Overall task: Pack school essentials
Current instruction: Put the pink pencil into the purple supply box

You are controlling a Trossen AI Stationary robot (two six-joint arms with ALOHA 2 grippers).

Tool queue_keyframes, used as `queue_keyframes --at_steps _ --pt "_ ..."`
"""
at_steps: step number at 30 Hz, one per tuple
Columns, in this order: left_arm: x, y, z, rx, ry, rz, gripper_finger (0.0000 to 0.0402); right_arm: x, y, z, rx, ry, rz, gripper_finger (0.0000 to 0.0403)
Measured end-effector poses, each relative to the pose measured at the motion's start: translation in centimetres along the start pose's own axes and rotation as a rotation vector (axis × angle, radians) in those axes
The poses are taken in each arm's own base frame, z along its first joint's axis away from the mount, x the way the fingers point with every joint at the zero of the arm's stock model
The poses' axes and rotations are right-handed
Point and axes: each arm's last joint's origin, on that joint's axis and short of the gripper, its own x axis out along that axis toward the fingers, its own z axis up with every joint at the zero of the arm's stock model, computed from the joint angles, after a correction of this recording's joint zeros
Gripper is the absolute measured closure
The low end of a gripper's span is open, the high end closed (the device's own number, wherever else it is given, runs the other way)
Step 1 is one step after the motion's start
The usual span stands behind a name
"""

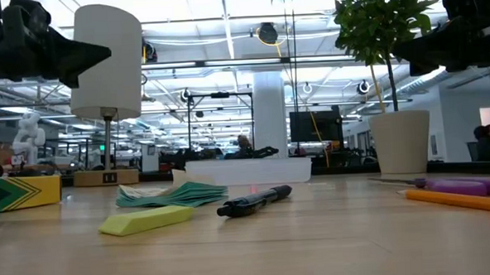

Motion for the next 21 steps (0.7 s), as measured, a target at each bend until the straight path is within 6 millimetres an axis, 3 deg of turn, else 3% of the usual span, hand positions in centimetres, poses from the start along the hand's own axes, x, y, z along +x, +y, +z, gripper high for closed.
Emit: queue_keyframes --at_steps 9,21 --pt "0.1 0.1 1.8 -0.085 -0.039 -0.014 0.0371 0.0 0.0 0.0 0.0 0.0 0.0 0.0403" --pt "1.8 0.0 7.9 -0.071 0.106 -0.069 0.0371 0.0 0.0 0.0 0.0 -0.001 0.0 0.0403"
